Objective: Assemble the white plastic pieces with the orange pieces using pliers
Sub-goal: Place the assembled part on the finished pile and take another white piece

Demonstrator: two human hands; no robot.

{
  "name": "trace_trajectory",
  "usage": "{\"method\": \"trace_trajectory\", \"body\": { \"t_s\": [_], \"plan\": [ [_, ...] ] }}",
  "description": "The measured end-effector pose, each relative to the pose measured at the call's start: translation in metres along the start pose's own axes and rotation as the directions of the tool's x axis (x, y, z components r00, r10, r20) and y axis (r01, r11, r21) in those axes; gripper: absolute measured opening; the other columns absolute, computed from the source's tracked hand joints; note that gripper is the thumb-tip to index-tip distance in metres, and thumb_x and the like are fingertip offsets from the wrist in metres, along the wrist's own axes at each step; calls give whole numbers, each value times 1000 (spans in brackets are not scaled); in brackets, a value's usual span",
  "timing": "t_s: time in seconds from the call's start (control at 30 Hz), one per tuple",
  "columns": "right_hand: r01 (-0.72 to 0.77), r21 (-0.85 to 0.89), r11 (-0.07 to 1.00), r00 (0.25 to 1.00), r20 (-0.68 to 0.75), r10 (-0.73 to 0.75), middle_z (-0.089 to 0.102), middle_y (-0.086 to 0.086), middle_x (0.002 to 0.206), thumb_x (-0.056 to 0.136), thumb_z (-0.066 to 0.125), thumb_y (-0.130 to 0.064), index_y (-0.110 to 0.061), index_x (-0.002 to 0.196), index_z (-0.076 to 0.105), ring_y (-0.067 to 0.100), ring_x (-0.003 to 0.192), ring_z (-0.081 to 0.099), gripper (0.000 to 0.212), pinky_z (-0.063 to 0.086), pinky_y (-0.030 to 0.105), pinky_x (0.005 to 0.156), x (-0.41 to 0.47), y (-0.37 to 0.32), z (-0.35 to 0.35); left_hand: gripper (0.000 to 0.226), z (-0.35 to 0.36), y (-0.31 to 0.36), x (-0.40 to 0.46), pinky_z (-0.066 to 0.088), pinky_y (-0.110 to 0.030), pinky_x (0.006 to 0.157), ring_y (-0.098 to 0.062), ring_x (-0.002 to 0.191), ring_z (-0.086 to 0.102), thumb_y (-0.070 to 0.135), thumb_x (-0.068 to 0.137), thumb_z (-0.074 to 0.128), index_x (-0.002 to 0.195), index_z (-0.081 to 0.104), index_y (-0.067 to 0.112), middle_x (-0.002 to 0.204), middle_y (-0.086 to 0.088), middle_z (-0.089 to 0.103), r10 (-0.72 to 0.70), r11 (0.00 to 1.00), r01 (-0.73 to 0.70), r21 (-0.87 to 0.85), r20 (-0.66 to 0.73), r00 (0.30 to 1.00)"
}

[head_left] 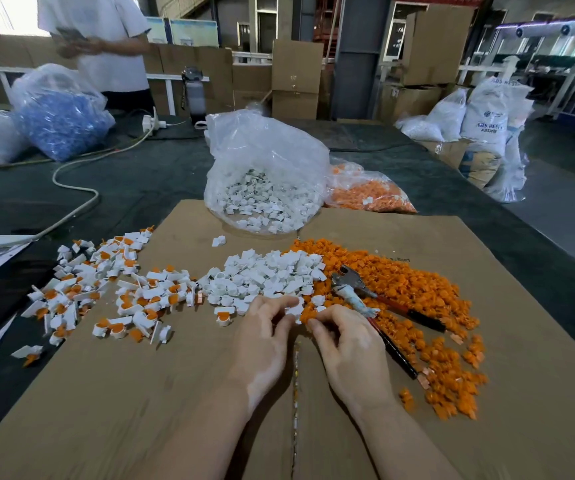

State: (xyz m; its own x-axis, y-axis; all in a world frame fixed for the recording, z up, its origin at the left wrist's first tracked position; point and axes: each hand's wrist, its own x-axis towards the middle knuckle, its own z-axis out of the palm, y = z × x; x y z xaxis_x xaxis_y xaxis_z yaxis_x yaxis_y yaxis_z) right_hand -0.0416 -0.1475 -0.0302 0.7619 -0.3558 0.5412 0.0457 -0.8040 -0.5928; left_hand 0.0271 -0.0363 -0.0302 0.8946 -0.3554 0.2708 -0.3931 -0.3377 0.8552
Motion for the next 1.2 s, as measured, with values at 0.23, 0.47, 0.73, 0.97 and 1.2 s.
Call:
{"method": "trace_trajectory", "body": {
  "t_s": [0.23,0.47,0.73,0.97,1.2],
  "plan": [
    [6,-81,997,1000,-21,-8,55,-7,64,82,70,-16,-13,69,58,12,63,51,19,42,26,56,0,1,2,27,1,3,-1,39,-5,64,1,70,53,3,84,62,83,57,29,77,5,56,-85,979,87,-183,18,996],
    [49,-118,992,996,-66,-57,55,-3,60,77,75,-10,-11,65,56,14,57,51,22,41,26,52,-1,-1,2,30,1,4,-3,40,-7,66,-1,74,53,5,86,60,91,58,35,82,9,59,-86,972,105,-210,100,991],
    [115,-146,983,988,-89,-129,52,-2,57,74,76,-6,-10,62,53,14,53,48,26,41,28,51,-1,-1,1,16,0,5,-4,44,-13,71,-11,80,59,12,90,58,99,61,24,83,3,62,-110,957,137,-255,116,987],
    [82,-108,991,994,-69,-90,50,-3,57,74,75,-4,-11,61,51,12,53,45,28,38,24,51,-2,0,2,18,-1,8,-4,47,-17,66,-15,72,59,3,88,59,91,58,20,76,-5,61,-125,930,173,-325,163,979],
    [28,-57,998,999,-33,-30,46,-5,58,78,72,-4,-11,61,49,12,56,43,29,38,27,50,-1,0,3,21,-1,10,-9,47,-16,65,-10,68,60,3,88,59,83,60,23,72,-3,64,-47,964,89,-249,169,984]
  ]
}}
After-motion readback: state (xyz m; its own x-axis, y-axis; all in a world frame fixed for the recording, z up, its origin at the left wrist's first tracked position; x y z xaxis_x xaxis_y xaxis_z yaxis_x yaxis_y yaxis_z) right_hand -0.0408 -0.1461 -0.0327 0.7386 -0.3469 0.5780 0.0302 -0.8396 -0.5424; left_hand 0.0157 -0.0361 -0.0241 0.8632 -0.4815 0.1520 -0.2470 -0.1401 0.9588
